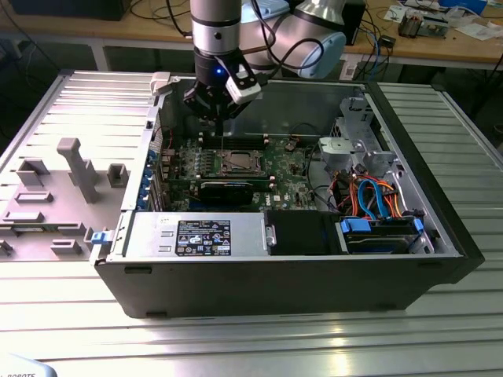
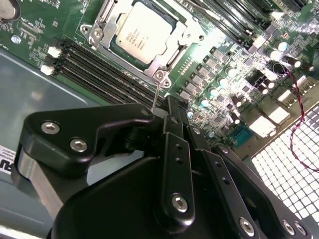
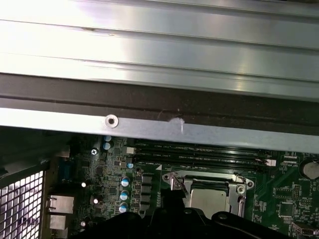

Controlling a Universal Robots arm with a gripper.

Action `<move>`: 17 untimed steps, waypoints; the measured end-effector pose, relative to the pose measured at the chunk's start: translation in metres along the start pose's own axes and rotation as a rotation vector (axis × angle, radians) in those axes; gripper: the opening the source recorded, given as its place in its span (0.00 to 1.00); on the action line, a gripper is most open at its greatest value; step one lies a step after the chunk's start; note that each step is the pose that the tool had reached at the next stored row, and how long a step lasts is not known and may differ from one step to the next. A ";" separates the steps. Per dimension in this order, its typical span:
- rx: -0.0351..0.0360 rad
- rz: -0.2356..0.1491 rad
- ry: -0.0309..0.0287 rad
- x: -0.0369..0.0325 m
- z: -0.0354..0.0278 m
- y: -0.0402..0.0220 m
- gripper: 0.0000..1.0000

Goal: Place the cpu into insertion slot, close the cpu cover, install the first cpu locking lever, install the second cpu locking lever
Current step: 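Install the first cpu locking lever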

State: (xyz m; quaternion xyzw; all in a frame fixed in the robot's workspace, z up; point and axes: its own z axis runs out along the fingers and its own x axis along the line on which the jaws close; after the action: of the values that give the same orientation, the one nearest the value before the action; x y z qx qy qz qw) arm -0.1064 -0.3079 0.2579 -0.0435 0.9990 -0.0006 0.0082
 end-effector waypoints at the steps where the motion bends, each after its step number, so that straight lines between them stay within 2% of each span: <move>1: -0.0001 0.000 0.0000 -0.0005 0.0000 0.0000 0.11; 6: 0.0001 0.000 0.0000 -0.0043 0.0002 -0.0004 0.11; 15: 0.0000 0.000 -0.0001 -0.0048 0.0002 -0.0004 0.11; 17: 0.0001 0.000 0.0000 -0.0078 0.0010 -0.0006 0.11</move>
State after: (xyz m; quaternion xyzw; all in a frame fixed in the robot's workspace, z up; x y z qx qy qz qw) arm -0.0986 -0.3078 0.2570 -0.0435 0.9990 -0.0007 0.0082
